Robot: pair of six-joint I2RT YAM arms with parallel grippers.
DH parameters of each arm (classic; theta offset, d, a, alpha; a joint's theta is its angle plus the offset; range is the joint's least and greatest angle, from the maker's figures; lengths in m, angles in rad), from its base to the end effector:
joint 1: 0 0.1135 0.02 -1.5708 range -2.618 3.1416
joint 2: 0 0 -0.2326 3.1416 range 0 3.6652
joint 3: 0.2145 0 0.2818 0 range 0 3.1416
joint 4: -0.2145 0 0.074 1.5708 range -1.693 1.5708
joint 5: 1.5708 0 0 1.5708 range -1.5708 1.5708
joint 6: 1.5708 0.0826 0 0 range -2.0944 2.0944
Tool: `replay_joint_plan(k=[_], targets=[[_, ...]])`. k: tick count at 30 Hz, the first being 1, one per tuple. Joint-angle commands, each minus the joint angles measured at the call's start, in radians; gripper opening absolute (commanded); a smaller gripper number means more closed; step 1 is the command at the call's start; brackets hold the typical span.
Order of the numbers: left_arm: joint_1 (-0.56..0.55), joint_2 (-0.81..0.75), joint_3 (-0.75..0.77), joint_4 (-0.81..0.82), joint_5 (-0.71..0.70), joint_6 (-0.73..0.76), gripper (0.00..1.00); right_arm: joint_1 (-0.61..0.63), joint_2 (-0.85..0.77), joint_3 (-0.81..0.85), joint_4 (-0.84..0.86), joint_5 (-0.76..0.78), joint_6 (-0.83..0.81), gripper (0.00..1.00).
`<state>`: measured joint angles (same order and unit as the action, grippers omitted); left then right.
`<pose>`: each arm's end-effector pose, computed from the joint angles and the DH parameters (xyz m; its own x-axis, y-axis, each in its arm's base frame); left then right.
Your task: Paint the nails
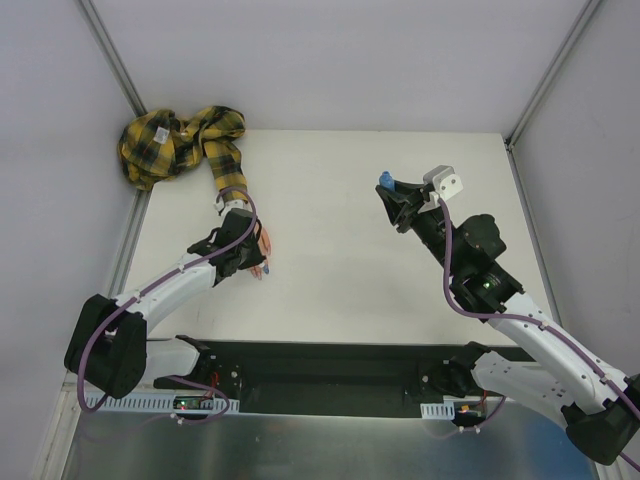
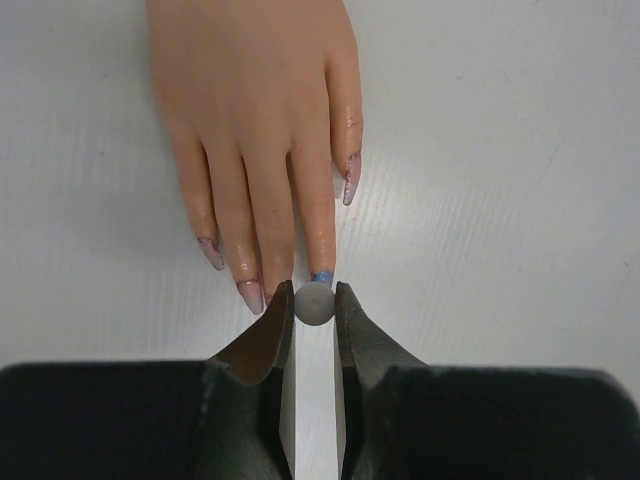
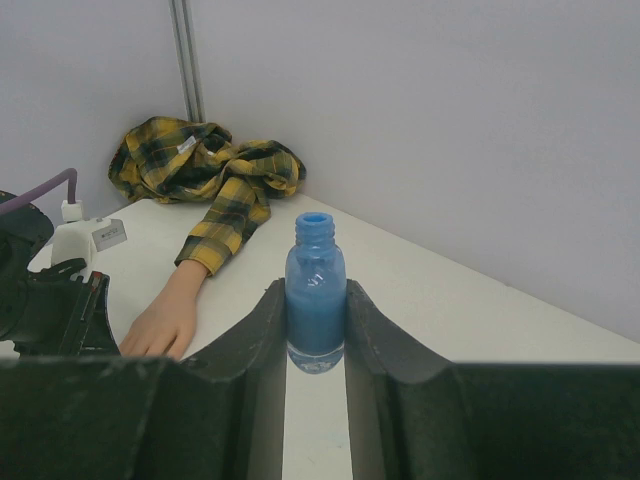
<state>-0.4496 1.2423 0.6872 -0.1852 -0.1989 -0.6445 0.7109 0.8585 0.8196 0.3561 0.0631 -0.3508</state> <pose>0.2998 -0.1265 0.1350 -0.6627 -0.3342 -0.6702 -0.1294 0.9326 -0.3370 0.2262 0.1879 0.3876 0.4301 -0.0822 -0.8990 -0.4877 0.8169 -0.3080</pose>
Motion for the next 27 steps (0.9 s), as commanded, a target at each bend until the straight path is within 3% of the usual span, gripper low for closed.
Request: replay_joint_plan(k=[1,27], targets=[[0.009,-0.029,-0.008,-0.016,0.013,0.008,0.0,-0.004,-0.003,0.015,0.08,-0.017,0.015,0.0],[0.009,0.035,0.061,0.03,0.012,-0.007,0.0,-0.005,0.005,0.018,0.078,-0.022,0.018,0.0]])
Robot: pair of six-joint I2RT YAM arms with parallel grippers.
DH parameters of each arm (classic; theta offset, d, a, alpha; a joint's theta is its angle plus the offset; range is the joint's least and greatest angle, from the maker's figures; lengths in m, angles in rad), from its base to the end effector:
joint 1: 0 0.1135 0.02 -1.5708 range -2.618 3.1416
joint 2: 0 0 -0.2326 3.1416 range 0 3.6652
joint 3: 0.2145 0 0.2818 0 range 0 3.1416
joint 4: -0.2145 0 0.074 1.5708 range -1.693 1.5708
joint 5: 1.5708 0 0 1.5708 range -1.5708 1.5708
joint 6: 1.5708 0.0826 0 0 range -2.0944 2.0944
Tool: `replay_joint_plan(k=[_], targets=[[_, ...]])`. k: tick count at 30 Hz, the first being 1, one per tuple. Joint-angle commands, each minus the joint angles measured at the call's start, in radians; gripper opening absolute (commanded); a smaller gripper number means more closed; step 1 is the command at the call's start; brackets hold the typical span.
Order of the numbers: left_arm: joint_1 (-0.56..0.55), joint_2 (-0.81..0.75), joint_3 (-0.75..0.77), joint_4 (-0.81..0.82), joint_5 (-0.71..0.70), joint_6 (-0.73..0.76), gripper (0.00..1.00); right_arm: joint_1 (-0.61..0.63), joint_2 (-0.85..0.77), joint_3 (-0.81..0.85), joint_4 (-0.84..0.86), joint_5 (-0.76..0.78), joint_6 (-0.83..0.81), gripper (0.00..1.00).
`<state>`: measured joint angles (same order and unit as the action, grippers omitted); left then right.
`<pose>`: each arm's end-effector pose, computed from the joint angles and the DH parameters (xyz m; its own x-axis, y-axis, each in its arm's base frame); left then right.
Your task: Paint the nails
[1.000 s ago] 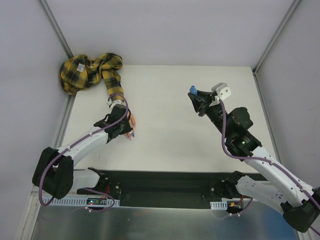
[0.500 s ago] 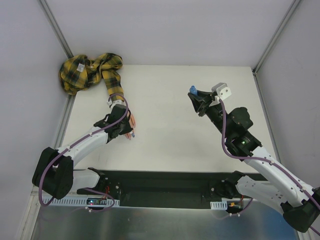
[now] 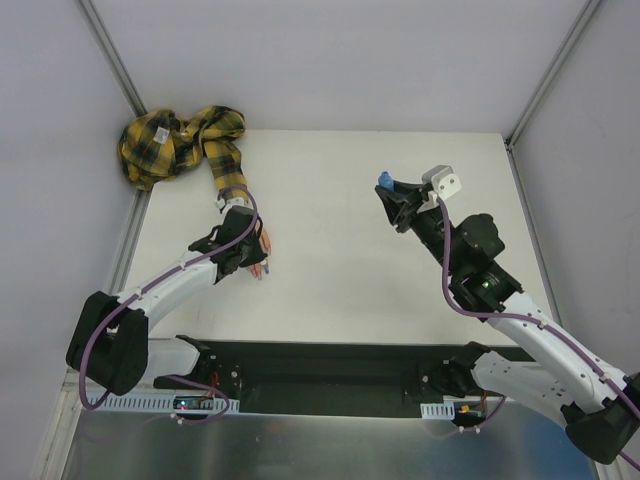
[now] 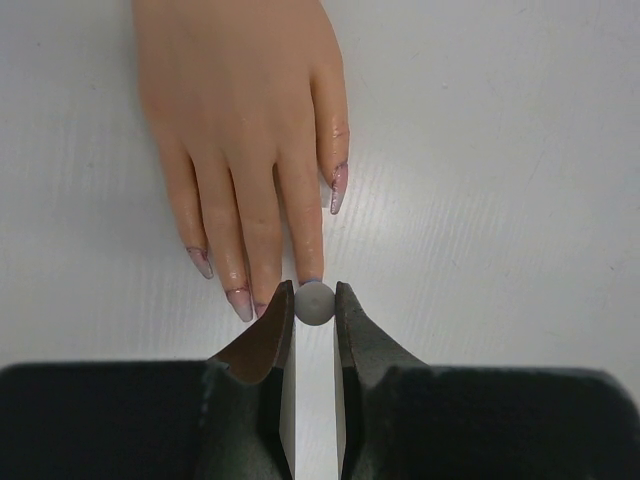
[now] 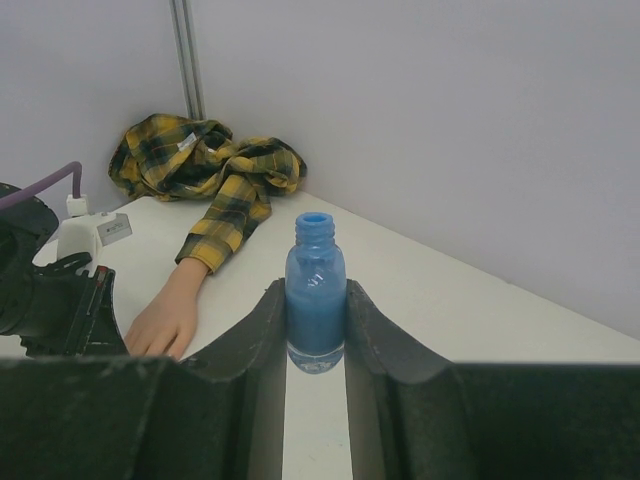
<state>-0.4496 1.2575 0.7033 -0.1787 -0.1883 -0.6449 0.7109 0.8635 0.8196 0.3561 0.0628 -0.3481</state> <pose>0.3033 -0.1292 0.1371 -0.6628 -0.3358 -0.6692 -0.1211 0.9301 -0.3467 0.2273 0.1889 0.3862 0.4255 -0.0829 -0.9012 -0.4902 0.8159 -0.3065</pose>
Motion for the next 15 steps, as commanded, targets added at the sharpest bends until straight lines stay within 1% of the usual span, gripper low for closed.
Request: replay_joint_plan(k=[1,10,15], targets=[[0.009,0.023,0.047,0.024,0.001,-0.007,0.0,-0.004,0.0,0.018,0.08,-0.02,0.017,0.0],[0.009,0.025,0.041,0.033,-0.022,-0.007,0.0,-0.004,0.0,0.016,0.08,-0.021,0.015,0.0],[0.009,0.007,0.03,0.031,-0.069,-0.004,0.0,-0.004,0.003,0.018,0.08,-0.021,0.017,0.0]])
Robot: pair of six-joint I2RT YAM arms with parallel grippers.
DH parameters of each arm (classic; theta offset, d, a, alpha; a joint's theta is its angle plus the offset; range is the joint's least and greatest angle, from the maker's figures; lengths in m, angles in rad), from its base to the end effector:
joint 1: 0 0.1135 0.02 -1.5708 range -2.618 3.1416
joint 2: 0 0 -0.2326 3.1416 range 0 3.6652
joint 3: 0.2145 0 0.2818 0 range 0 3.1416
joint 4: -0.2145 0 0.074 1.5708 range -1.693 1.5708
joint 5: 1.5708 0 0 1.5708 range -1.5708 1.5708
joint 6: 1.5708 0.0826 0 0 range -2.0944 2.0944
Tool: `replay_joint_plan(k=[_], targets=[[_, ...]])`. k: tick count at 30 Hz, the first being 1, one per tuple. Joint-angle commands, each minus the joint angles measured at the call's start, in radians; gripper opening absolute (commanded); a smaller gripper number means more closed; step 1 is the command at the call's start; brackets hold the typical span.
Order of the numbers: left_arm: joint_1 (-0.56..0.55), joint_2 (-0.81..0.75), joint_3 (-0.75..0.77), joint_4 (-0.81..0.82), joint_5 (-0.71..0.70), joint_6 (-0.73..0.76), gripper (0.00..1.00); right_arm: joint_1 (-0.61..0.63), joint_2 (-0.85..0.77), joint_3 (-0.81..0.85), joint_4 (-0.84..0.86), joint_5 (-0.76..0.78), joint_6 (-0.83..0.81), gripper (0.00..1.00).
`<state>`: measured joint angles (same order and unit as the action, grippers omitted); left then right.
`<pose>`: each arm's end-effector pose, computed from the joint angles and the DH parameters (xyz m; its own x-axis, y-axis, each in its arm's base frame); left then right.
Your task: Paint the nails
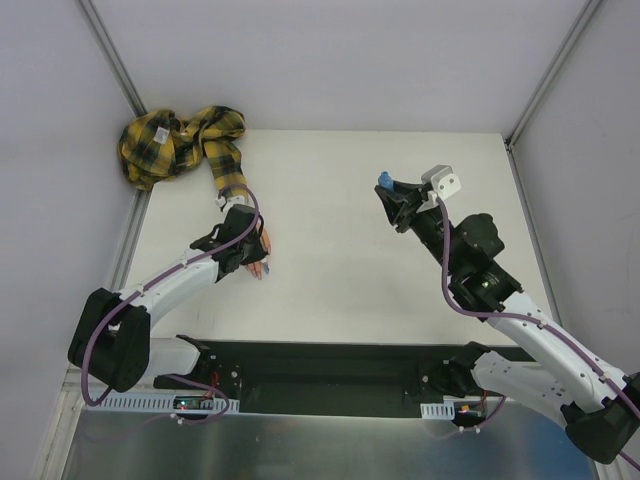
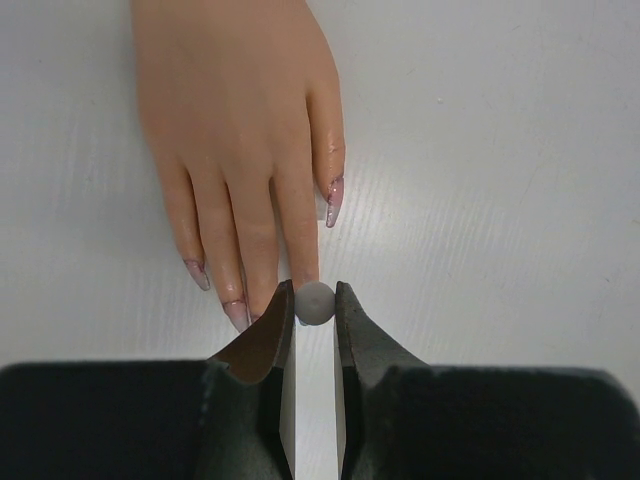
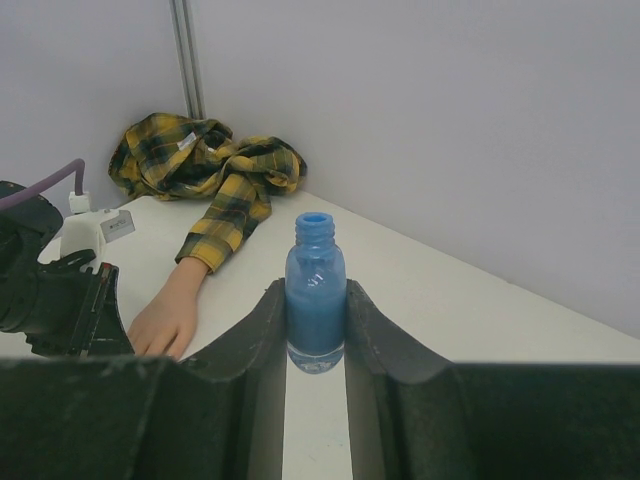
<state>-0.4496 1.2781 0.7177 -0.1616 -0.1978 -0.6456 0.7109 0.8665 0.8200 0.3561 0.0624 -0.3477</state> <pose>0.3081 -0.1307 0.1382 -0.6519 -0.3405 -0.6776 -0.1238 0.9293 -0.3478 0.2278 0.1894 0.3855 0.4236 -0.0840 -0.9019 -0.4913 0.8152 -0.3067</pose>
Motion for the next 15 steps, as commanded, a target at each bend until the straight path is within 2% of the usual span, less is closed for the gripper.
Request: replay_joint_plan(k=[1,15], targets=[[0.011,-0.016,0.012,0.014,-0.063,-0.002,0.0,-0.005,-0.003,0.018,0.08,-0.022,0.016,0.0],[0.011,-0.063,-0.004,-0.023,-0.077,0.011,0.0,-0.005,-0.007,0.015,0.078,-0.021,0.016,0.0]])
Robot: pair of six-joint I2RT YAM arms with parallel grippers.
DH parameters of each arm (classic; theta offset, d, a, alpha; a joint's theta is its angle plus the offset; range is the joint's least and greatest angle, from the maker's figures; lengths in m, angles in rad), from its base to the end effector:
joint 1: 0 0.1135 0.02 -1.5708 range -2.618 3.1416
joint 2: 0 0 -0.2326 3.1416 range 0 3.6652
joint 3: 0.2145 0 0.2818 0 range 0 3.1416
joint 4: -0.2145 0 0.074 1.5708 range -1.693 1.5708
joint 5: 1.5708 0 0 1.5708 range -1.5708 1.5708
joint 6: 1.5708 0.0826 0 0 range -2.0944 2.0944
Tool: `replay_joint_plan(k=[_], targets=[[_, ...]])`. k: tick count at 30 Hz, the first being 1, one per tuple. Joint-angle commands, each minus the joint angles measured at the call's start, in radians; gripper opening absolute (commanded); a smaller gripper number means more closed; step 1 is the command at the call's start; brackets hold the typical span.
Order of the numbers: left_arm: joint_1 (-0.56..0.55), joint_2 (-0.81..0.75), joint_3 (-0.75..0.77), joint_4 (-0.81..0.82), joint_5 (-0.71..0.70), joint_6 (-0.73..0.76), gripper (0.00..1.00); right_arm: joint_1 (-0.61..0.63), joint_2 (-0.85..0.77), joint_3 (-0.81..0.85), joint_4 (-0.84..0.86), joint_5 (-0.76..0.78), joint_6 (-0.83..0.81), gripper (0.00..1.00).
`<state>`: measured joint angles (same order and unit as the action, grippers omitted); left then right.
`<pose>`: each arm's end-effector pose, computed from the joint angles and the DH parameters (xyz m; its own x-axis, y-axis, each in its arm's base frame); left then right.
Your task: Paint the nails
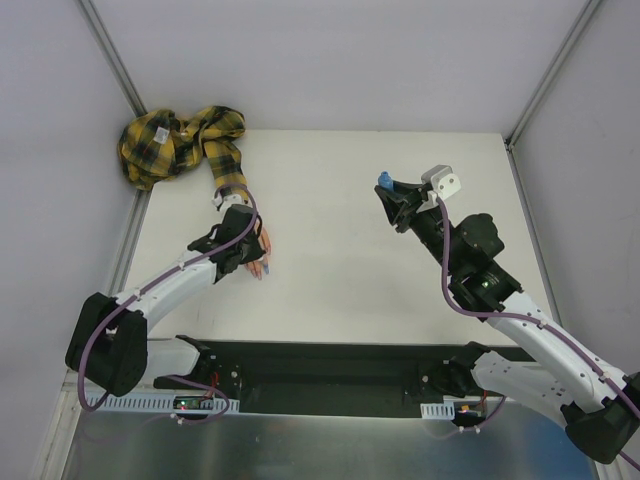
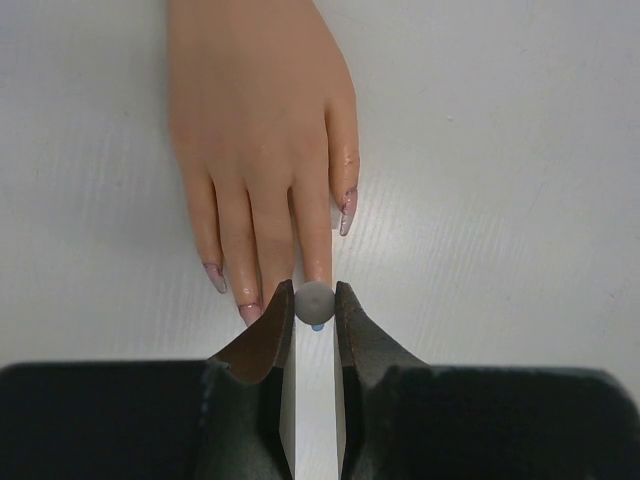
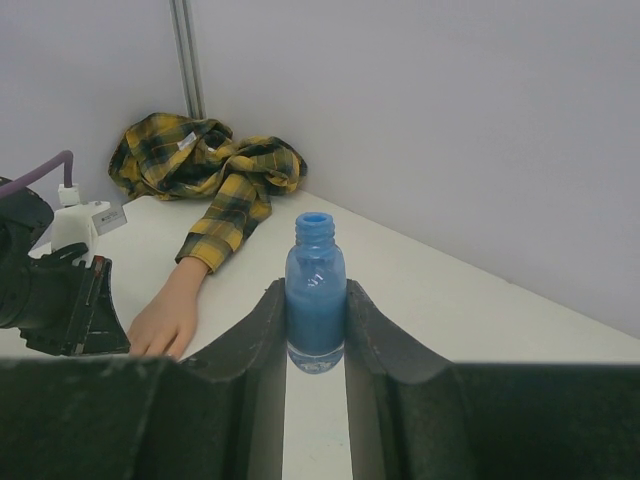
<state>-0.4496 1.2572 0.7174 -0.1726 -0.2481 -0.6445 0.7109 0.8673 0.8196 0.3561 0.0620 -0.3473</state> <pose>0.3077 -0.1260 0.1440 -0.6232 -0.3459 -0.7014 -0.1507 0.9332 -0.3264 0.2280 0.1896 0.3851 0.4227 -0.0843 -0.9023 -0.4920 0.8148 -0.3066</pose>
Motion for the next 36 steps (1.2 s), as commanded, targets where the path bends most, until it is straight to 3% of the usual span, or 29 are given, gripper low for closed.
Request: replay_joint_plan(k=[1,12,28,36], targets=[[0.011,-0.045,-0.009,-0.011,-0.01,0.008,0.0,-0.004,-0.008,0.015,0.08,-0.019,0.016,0.0],[0.008,-0.001,-0.016,-0.002,0.067,-0.014,0.0,-0.005,-0.004,0.016,0.08,-0.022,0.018,0.0],[0.009,-0.045,-0.029,-0.015,-0.02,-0.004,0.0,-0.004,-0.007,0.015,0.08,-0.024,0.016,0.0],[0.009,-0.013,0.004,0.027,0.032,0.0,0.0,-0.004,-0.004,0.018,0.078,-0.021,0.016,0.0]])
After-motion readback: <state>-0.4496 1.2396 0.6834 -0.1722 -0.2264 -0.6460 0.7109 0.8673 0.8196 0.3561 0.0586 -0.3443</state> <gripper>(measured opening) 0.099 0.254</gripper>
